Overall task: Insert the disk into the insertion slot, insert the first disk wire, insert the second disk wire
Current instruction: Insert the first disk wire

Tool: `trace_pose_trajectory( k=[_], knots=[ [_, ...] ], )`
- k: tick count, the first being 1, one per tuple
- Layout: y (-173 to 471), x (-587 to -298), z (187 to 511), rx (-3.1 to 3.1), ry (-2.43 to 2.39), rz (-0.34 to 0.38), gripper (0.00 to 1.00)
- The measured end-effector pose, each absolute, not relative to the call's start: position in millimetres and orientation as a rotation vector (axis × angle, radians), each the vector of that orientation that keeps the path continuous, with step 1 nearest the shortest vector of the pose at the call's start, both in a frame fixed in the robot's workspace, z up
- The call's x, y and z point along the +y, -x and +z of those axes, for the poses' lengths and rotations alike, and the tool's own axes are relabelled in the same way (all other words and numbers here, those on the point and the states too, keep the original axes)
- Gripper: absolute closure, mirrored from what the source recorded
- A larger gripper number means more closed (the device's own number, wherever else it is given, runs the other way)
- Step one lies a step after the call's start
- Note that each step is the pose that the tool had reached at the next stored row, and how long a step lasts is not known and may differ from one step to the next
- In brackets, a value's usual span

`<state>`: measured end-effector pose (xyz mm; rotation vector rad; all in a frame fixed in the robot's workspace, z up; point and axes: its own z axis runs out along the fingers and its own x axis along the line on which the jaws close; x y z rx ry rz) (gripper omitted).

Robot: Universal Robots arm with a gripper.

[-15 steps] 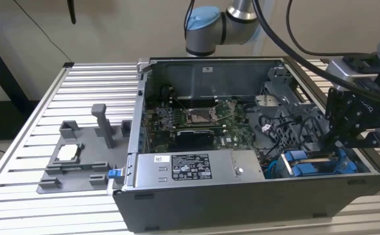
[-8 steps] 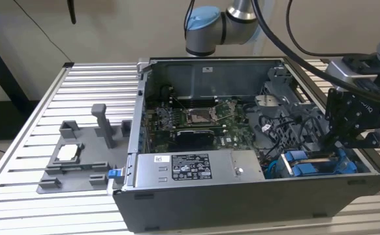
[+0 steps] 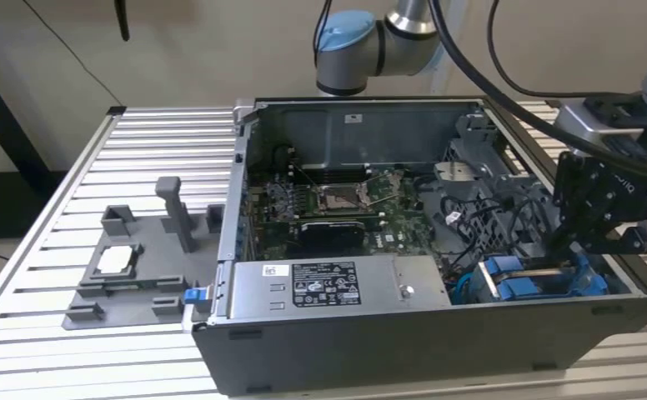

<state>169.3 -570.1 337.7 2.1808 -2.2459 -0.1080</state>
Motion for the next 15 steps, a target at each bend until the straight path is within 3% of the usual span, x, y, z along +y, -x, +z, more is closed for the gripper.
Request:
trace_pose_trajectory(
  k=[11, 15],
  knots=[
    [-169.3, -570.0, 329.0, -2.246, -2.181, -0.109, 0.81],
    [-169.3, -570.1, 329.4, -2.246, -2.181, -0.108, 0.73]
  ],
)
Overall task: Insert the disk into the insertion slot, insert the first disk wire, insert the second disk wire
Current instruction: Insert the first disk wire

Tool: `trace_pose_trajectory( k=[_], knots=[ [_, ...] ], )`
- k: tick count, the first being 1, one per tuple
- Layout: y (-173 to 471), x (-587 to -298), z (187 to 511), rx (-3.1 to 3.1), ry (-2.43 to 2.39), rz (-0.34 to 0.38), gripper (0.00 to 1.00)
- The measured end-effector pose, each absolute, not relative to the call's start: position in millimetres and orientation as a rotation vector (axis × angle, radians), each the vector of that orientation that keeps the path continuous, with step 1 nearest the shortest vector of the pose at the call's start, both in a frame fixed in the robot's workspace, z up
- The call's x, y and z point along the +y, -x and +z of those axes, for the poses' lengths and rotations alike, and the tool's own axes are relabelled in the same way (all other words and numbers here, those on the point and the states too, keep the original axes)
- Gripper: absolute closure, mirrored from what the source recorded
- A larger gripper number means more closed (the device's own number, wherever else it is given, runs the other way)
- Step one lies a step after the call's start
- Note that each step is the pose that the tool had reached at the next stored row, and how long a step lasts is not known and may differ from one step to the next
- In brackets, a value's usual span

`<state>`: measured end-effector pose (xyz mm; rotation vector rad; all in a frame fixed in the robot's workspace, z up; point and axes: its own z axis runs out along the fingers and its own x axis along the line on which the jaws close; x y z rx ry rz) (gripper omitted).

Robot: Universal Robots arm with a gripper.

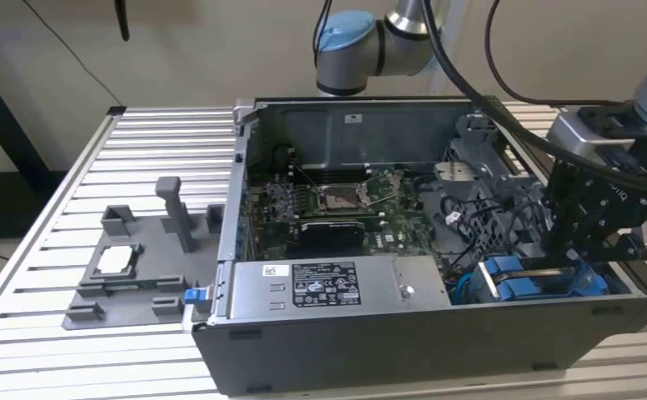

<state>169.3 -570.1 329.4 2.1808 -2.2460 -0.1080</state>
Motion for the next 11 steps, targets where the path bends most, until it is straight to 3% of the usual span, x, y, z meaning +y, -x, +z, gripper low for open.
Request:
trace_pose_trajectory(
  k=[11],
  knots=[
    [-169, -570, 350, -2.246, -2.18, -0.108, 0.73]
  ],
)
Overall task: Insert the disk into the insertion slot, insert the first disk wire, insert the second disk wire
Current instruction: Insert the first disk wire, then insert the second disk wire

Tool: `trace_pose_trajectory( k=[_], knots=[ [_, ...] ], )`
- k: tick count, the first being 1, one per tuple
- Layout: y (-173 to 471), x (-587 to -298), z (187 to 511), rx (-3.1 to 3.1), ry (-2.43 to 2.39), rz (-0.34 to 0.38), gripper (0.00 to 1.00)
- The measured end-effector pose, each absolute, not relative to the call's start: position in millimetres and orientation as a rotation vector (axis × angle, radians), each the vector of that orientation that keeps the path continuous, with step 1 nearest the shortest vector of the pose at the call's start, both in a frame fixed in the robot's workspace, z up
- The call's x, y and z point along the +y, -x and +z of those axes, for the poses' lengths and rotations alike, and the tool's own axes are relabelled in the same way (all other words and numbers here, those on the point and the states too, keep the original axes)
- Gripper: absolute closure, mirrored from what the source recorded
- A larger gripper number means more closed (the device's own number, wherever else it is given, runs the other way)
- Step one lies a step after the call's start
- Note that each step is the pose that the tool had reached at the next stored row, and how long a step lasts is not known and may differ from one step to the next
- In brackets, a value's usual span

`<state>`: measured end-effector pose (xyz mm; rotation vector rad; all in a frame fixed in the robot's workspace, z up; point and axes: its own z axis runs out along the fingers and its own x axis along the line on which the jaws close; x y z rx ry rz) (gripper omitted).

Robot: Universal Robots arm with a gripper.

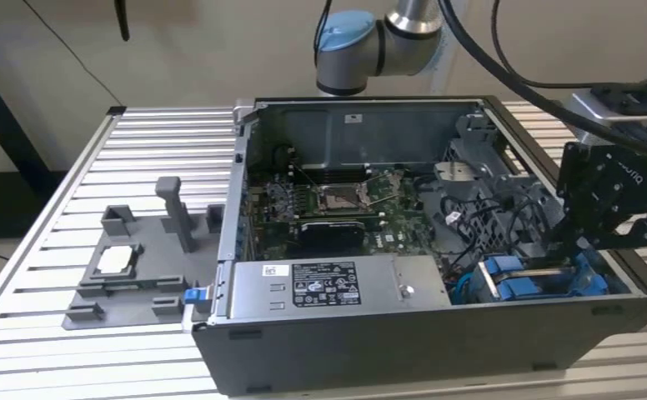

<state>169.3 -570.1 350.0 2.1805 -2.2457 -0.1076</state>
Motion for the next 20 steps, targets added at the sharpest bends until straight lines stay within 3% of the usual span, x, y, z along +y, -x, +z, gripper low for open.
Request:
trace_pose_trajectory(
  k=[20],
  knots=[
    [-167.1, -569.8, 357.1, -2.246, -2.18, -0.108, 0.73]
  ],
)
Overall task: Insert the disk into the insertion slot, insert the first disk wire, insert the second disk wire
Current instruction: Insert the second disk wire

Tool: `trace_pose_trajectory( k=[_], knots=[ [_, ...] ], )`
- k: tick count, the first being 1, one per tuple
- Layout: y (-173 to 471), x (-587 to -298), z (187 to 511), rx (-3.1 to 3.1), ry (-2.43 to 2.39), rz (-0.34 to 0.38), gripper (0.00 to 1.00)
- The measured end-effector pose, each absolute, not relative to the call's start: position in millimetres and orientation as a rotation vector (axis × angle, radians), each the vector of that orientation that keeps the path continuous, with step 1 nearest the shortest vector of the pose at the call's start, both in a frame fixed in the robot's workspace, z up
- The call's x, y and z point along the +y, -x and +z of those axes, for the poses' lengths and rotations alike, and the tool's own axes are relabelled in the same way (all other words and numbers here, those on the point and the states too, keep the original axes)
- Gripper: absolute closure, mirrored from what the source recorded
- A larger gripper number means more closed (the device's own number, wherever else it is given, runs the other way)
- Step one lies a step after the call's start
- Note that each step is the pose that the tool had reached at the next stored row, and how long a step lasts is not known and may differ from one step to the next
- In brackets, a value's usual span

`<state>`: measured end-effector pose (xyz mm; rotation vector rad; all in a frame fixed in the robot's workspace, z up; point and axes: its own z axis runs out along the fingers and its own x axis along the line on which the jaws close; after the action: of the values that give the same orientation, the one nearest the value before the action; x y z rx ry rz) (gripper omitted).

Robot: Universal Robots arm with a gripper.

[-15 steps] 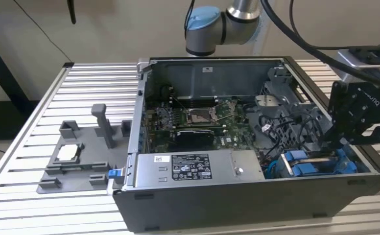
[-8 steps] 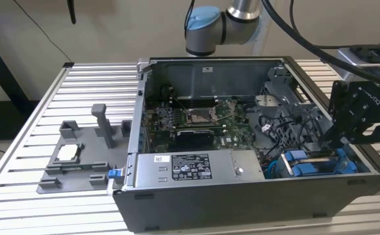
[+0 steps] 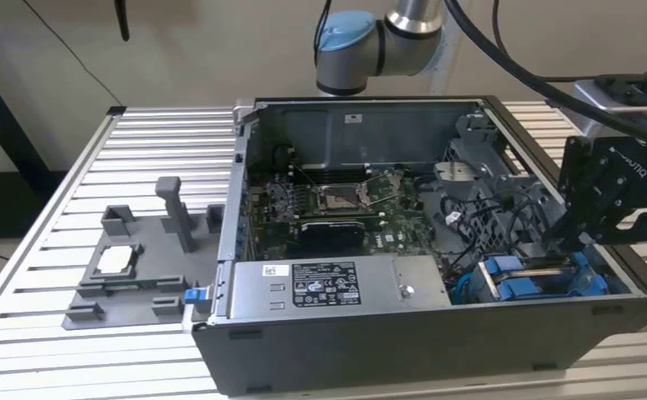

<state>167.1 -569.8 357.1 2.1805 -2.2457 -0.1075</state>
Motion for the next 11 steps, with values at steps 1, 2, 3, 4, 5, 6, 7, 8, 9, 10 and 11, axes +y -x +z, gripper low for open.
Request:
trace_pose_trajectory(
  k=[1, 2, 3, 4, 5, 6, 7, 8, 9, 10, 11],
  knots=[
    [-167, -570, 358, -2.246, -2.18, -0.107, 0.73],
    [-166, -570, 360, -2.246, -2.18, -0.107, 0.73],
    [-166, -570, 361, -2.246, -2.18, -0.107, 0.73],
    [-165, -570, 361, -2.246, -2.18, -0.107, 0.73],
    [-165, -570, 362, -2.246, -2.18, -0.107, 0.73],
    [-164, -570, 364, -2.246, -2.18, -0.107, 0.73],
    [-164, -569, 366, -2.246, -2.181, -0.107, 0.73],
    [-163, -570, 369, -2.246, -2.181, -0.106, 0.73],
    [-162, -570, 373, -2.247, -2.181, -0.105, 0.73],
    [-162, -569, 377, -2.247, -2.182, -0.104, 0.73],
    [-161, -570, 380, -2.247, -2.182, -0.104, 0.73]
  ],
)
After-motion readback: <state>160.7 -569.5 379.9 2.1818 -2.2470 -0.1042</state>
